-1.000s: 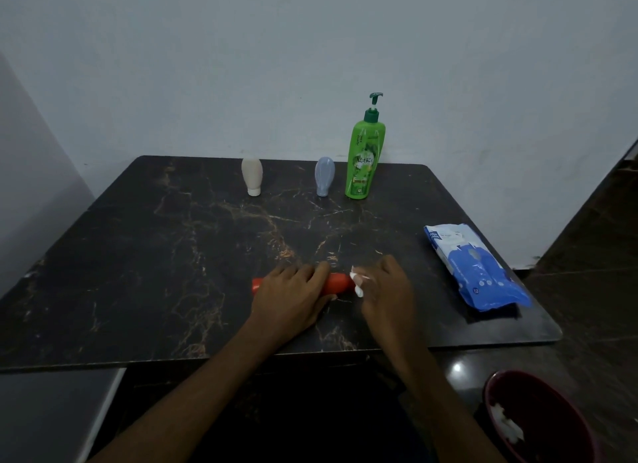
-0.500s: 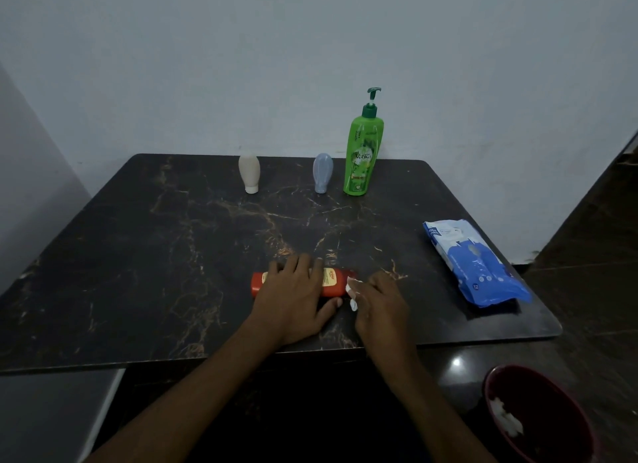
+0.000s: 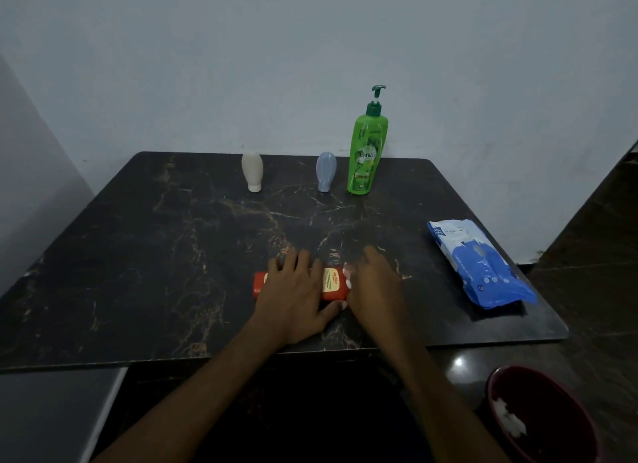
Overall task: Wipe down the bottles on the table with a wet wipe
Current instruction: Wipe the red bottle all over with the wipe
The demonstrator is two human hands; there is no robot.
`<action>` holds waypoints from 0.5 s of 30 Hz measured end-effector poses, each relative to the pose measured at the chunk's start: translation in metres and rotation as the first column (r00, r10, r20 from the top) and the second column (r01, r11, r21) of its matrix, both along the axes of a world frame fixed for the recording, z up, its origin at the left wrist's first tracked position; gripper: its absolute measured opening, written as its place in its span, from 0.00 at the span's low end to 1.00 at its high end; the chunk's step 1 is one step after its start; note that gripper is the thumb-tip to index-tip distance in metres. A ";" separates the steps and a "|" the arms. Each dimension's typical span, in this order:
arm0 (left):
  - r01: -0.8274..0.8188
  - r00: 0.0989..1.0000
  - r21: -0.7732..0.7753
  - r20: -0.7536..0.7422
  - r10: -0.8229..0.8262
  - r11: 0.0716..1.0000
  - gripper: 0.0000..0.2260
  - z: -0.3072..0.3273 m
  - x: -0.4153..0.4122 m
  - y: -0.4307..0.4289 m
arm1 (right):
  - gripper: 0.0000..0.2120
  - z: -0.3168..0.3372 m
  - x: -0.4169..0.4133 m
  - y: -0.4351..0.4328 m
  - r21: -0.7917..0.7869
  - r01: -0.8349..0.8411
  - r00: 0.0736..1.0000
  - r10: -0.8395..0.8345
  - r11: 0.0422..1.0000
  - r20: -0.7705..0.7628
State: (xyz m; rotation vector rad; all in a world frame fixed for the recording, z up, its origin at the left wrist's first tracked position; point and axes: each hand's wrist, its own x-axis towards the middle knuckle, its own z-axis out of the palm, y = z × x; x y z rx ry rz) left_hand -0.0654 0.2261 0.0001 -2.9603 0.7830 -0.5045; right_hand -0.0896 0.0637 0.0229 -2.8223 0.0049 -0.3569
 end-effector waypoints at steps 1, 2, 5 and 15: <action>-0.004 1.000 -0.002 0.004 0.004 1.000 0.34 -0.001 0.000 0.000 | 0.15 -0.009 -0.013 0.001 0.042 0.004 0.998 -0.007 0.999 0.066; -0.007 1.000 -0.007 0.006 0.007 1.000 0.33 -0.001 0.001 0.000 | 0.15 -0.018 -0.024 0.003 0.101 0.008 0.994 -0.019 0.995 0.109; -0.005 1.000 -0.017 -0.001 0.005 1.000 0.34 -0.002 0.002 0.000 | 0.16 -0.042 -0.045 0.006 0.242 -0.020 0.976 -0.034 0.970 0.216; 0.065 0.998 -0.042 0.022 -0.064 0.997 0.38 0.000 0.000 0.002 | 0.20 0.023 0.008 -0.001 0.012 0.081 0.971 -0.076 0.997 -0.227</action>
